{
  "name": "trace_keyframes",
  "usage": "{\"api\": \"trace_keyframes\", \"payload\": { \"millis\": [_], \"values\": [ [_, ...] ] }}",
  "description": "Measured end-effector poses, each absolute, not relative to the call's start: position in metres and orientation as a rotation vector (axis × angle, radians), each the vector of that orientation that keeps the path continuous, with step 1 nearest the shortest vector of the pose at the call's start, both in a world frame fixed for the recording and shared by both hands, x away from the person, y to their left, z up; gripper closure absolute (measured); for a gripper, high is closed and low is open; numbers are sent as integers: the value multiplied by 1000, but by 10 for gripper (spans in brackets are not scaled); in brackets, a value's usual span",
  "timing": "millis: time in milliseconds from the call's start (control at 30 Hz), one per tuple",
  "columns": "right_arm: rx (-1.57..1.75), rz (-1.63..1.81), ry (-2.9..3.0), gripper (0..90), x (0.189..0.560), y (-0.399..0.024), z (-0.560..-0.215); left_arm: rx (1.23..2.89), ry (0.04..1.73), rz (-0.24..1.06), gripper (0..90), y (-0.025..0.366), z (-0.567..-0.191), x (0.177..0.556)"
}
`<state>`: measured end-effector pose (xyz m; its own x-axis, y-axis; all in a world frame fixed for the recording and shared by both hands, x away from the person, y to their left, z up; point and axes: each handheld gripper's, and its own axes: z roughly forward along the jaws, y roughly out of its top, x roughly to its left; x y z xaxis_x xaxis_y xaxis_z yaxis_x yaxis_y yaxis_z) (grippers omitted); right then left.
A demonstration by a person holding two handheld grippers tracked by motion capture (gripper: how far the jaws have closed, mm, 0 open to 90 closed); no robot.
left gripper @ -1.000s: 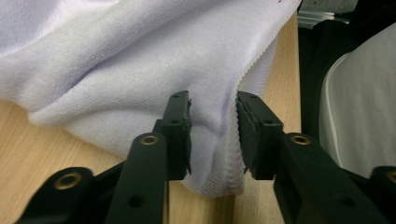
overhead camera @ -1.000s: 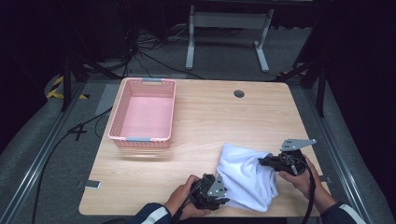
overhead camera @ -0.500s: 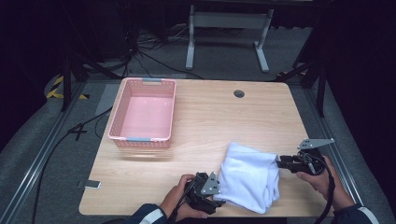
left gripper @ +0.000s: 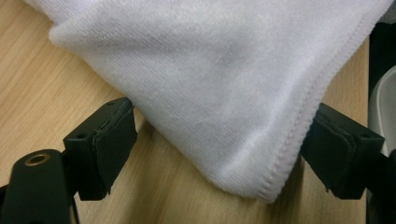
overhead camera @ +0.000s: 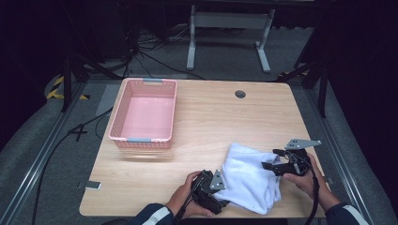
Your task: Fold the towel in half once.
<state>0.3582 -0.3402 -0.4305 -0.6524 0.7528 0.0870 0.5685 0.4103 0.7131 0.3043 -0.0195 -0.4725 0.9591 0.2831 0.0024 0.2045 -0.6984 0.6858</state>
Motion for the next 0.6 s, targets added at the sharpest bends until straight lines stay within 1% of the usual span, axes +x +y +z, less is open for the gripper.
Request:
{"api": "trace_keyframes", "payload": {
  "millis": [67, 100, 200, 267, 400, 433, 467, 500, 533, 567, 600],
  "values": [
    [1170, 1040, 2423, 193, 360, -341, -435, 2361, 343, 137, 152, -19, -473, 305],
    [1186, 1015, 2429, 166, 363, -341, -440, 2360, 350, 137, 152, -20, -473, 305],
    [1256, 976, 2452, 129, 368, -342, -451, 2355, 350, 146, 160, -22, -473, 307],
    [1283, 983, 2461, 128, 369, -342, -453, 2353, 352, 152, 183, -22, -473, 309],
    [1212, 1000, 2502, 333, 366, -338, -452, 2346, 349, 151, 276, -24, -471, 311],
    [1203, 1026, 2522, 428, 366, -338, -451, 2342, 339, 151, 323, -24, -471, 312],
    [1196, 1046, 2540, 476, 365, -338, -451, 2336, 327, 155, 358, -25, -471, 313],
    [1209, 1067, 2546, 521, 365, -339, -451, 2324, 341, 154, 405, -25, -471, 313],
    [1208, 1090, 2557, 557, 365, -340, -452, 2332, 338, 154, 482, -25, -470, 313],
    [1213, 1099, 2558, 573, 365, -340, -452, 2338, 328, 152, 530, -26, -469, 314],
    [1204, 1103, 2562, 594, 365, -340, -452, 2328, 330, 148, 556, -26, -469, 314]
  ]
}}
